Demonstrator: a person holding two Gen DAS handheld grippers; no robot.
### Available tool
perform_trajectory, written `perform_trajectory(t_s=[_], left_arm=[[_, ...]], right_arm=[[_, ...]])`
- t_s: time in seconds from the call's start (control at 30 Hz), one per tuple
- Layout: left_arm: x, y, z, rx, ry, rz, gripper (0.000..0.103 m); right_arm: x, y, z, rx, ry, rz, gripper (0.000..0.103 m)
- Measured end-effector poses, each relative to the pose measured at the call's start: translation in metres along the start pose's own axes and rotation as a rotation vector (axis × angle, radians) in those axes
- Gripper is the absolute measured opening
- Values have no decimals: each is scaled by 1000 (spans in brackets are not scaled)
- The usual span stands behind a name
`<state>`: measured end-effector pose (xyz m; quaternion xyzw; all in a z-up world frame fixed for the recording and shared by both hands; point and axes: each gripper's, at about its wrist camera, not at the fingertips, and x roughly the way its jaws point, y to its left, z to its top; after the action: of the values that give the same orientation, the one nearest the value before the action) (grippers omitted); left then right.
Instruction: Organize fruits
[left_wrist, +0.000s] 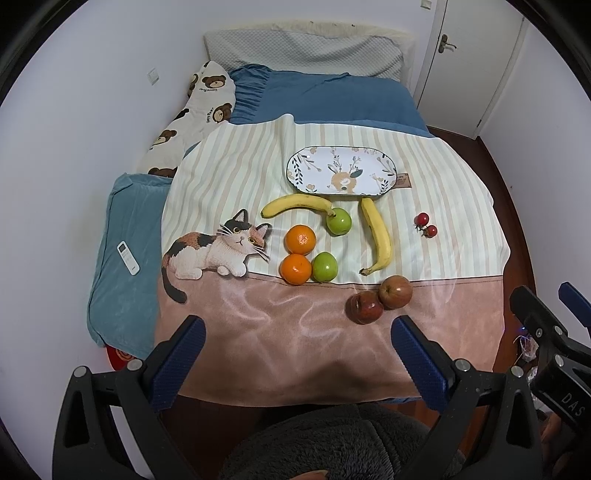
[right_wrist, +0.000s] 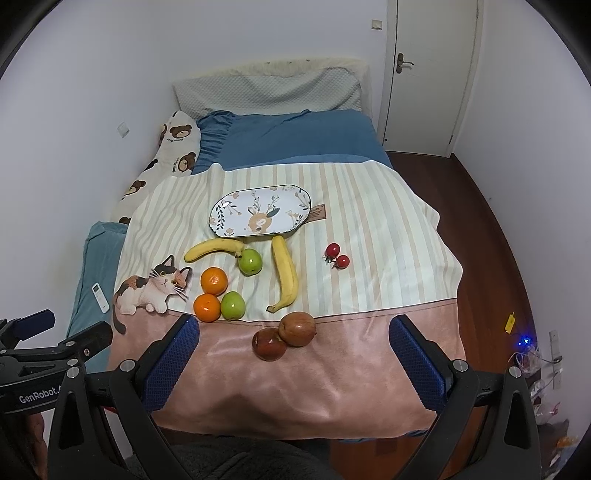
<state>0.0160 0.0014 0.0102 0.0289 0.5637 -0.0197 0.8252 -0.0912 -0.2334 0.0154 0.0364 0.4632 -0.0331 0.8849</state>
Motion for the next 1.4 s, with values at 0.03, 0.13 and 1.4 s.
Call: perform_trajectory(t_s=[0.03, 0.13, 1.4], left_arm=[[0, 1, 4, 0, 1, 1, 103], [0, 1, 7, 0, -2, 1, 103], [93, 16, 63, -26, -1, 71, 103]], right_arm=[[2, 3, -1, -1, -1, 1, 103], [3, 9, -4, 0, 0, 5, 103], [73, 2, 17, 97, 66, 86, 103]])
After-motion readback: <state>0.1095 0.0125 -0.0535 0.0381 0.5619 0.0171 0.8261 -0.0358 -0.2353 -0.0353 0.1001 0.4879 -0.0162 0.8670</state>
